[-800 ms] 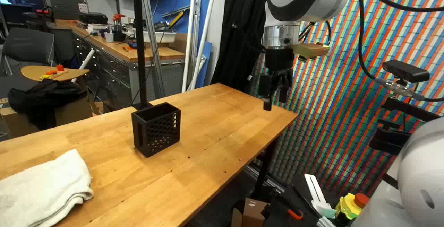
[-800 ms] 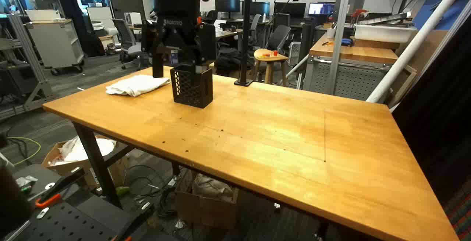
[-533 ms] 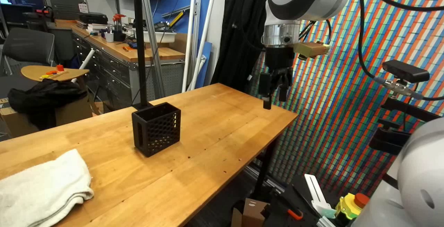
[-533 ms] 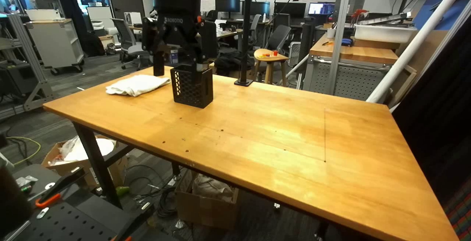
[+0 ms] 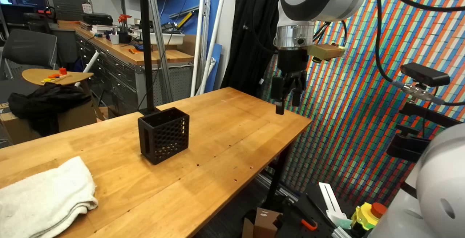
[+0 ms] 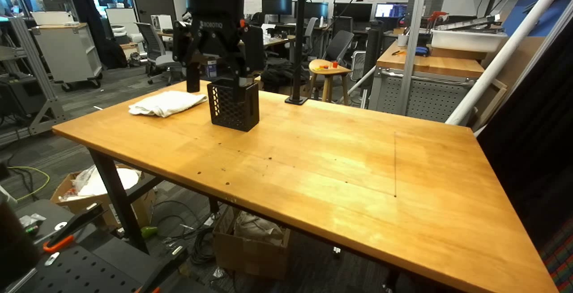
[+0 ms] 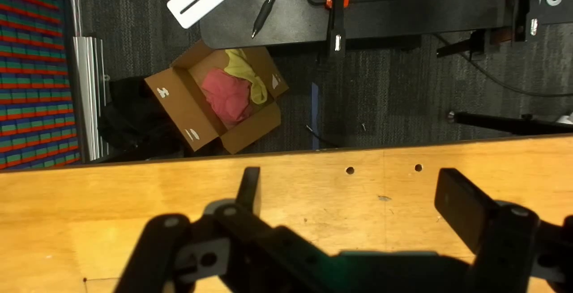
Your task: Put the white towel inside the black basket
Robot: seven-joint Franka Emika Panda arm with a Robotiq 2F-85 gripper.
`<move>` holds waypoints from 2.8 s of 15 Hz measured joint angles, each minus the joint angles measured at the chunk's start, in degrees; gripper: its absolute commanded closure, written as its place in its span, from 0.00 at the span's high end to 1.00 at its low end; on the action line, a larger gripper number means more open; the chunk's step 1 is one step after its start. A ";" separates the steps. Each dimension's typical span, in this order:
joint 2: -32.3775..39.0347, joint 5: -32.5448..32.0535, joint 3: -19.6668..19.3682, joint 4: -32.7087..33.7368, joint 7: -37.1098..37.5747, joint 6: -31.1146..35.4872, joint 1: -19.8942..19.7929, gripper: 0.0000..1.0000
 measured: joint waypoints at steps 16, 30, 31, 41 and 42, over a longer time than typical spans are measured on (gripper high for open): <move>5.14 0.21 10.74 4.19 10.48 3.91 6.11 1.00; 31.68 1.67 20.05 28.94 26.29 19.34 15.47 1.00; 33.60 1.22 20.48 30.94 27.30 19.24 16.50 1.00; 52.69 -1.52 21.14 49.42 33.69 18.23 26.85 1.00; 54.70 -1.49 21.05 51.14 33.69 18.23 27.40 1.00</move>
